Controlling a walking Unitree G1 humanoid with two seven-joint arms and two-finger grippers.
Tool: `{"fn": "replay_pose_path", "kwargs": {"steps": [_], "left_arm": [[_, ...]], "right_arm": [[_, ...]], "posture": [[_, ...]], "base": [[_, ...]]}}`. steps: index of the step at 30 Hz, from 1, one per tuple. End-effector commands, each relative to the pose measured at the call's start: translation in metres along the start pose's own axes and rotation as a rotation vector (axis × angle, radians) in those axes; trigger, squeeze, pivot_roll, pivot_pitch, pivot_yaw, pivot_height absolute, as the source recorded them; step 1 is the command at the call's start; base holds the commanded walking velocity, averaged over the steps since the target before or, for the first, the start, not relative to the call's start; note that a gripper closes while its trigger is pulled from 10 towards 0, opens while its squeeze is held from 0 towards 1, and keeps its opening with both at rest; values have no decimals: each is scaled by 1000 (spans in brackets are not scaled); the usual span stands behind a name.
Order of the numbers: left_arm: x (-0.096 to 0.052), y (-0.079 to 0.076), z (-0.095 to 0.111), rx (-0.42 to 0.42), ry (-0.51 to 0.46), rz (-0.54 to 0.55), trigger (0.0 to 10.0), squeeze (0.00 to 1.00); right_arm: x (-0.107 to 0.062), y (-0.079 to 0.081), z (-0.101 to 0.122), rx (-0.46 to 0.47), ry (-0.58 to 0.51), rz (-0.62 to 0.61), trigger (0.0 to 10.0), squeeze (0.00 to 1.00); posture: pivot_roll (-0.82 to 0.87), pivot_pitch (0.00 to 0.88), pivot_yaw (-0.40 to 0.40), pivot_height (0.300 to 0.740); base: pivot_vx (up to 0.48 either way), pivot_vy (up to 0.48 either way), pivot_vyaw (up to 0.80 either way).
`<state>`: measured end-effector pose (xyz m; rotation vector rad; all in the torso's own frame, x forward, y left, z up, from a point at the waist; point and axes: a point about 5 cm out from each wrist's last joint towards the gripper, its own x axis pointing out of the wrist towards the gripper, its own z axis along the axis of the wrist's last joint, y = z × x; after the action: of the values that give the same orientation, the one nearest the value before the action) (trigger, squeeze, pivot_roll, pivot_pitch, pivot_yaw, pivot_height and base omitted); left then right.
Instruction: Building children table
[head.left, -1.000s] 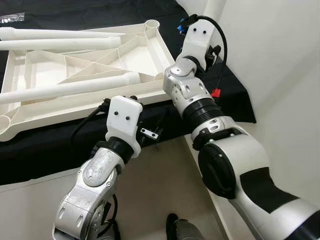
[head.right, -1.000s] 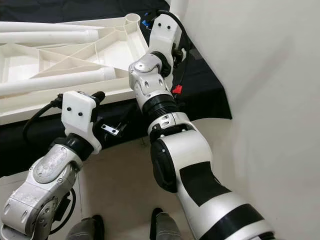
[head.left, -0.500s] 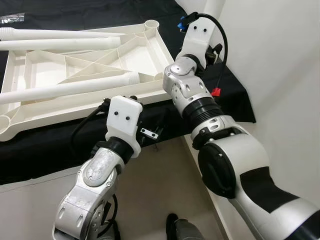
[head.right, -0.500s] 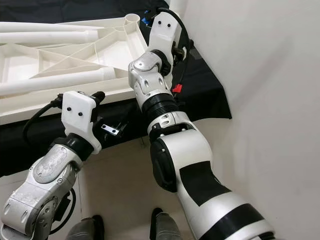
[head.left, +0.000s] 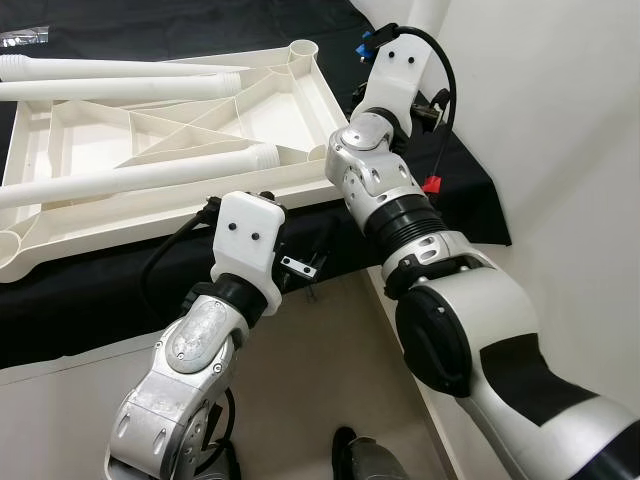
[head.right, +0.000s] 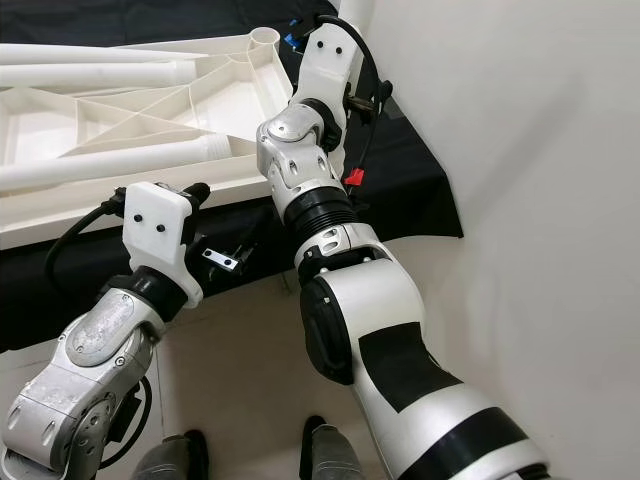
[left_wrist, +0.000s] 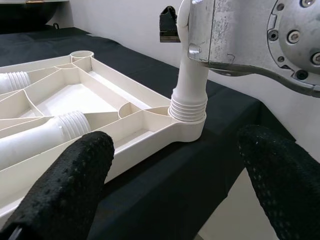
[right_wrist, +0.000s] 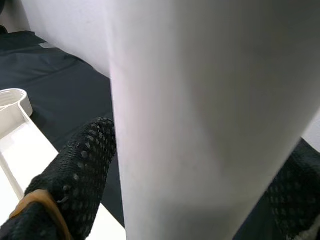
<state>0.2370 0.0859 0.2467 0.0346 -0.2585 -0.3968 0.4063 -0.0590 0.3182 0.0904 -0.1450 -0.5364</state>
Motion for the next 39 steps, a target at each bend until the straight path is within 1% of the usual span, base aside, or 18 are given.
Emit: {"fn": "replay_pose_path", "kwargs": {"steps": [1, 18, 22, 26, 31, 39], "left_arm": [[-1, -2, -2, -4, 2, -3, 10000, 0], [0, -2, -3, 1, -1, -7, 10000, 0], [0, -1, -4, 1, -2, -9, 10000, 0], [1, -1, -4, 2, -4, -11, 10000, 0], [1, -1, -4, 5, -7, -12, 10000, 0], [2, 0, -4, 6, -9, -12, 10000, 0]], "right_arm": [[-3, 2, 3, 37, 10, -2, 10000, 1000], [-3, -2, 0, 47, 2, -10, 10000, 1000], [-5, -1, -5, 46, 7, 23, 10000, 1000], [-7, -2, -8, 47, 11, 36, 10000, 1000], [-8, -2, -12, 73, 10, 94, 10000, 1000], [-8, -7, -15, 70, 7, 100, 10000, 1000]], "posture": [[63, 289, -109, 740], [64, 270, -106, 740], [60, 252, -101, 740], [60, 252, -101, 740], [62, 245, -99, 740], [62, 238, -96, 740]], "base": [[0, 0, 0], [0, 0, 0], [0, 0, 0], [0, 0, 0], [0, 0, 0], [0, 0, 0]]}}
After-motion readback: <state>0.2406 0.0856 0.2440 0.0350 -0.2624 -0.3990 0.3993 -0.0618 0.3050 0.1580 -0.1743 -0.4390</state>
